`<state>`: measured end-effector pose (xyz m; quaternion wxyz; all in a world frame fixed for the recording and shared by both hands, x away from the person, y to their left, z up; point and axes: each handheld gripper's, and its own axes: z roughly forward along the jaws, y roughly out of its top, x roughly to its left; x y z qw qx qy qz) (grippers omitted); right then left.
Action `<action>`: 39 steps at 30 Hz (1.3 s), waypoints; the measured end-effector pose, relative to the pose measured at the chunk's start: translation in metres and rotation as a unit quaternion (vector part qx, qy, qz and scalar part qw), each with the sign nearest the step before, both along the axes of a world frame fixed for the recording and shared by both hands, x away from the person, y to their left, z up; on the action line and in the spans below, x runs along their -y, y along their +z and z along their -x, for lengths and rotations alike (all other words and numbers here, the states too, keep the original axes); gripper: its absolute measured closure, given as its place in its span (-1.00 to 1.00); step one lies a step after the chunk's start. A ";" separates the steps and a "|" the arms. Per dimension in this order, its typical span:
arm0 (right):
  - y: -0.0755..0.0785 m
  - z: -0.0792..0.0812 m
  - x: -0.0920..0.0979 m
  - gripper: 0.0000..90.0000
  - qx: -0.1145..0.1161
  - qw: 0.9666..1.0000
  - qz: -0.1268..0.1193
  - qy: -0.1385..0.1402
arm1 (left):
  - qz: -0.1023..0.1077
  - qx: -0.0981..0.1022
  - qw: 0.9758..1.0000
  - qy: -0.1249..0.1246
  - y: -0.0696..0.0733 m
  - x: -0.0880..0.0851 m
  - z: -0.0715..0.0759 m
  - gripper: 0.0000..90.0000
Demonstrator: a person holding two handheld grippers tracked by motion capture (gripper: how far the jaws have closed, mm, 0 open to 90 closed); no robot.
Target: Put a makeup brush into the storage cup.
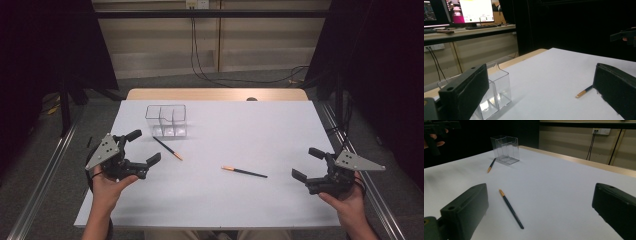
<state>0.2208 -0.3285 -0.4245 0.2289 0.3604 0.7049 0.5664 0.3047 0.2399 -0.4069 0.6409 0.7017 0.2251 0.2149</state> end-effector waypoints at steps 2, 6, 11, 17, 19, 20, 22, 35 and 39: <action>0.000 0.000 -0.001 -1.00 0.001 1.000 0.000 0.002 | 0.002 0.000 1.000 0.000 0.000 0.002 -0.002 -0.99; 0.000 -0.001 -0.003 -1.00 -0.001 1.000 0.006 0.006 | 0.000 0.000 1.000 -0.002 0.001 0.006 -0.008 -0.99; 0.001 -0.001 -0.003 -1.00 0.003 1.000 0.004 0.006 | -0.001 0.002 1.000 -0.001 0.001 0.010 -0.015 -0.99; 0.001 0.000 -0.001 -1.00 0.004 1.000 0.004 0.004 | -0.003 -0.004 1.000 -0.003 -0.002 0.016 -0.024 -0.99; 0.001 0.000 -0.001 -1.00 0.004 1.000 0.005 0.005 | -0.003 -0.006 1.000 -0.003 -0.003 0.017 -0.027 -0.99; 0.001 0.000 -0.001 -1.00 0.005 1.000 0.004 0.005 | -0.005 -0.007 1.000 -0.005 -0.004 0.018 -0.028 -0.99; 0.001 0.000 -0.001 -1.00 0.004 1.000 0.005 0.005 | -0.010 -0.007 1.000 -0.005 -0.005 0.020 -0.031 -0.99; 0.000 0.001 -0.001 -1.00 0.003 1.000 0.007 0.006 | -0.013 -0.018 1.000 -0.004 -0.011 0.031 -0.051 -0.99; 0.001 0.001 -0.001 -1.00 0.004 1.000 0.007 0.007 | -0.016 -0.020 1.000 -0.007 -0.013 0.035 -0.057 -0.99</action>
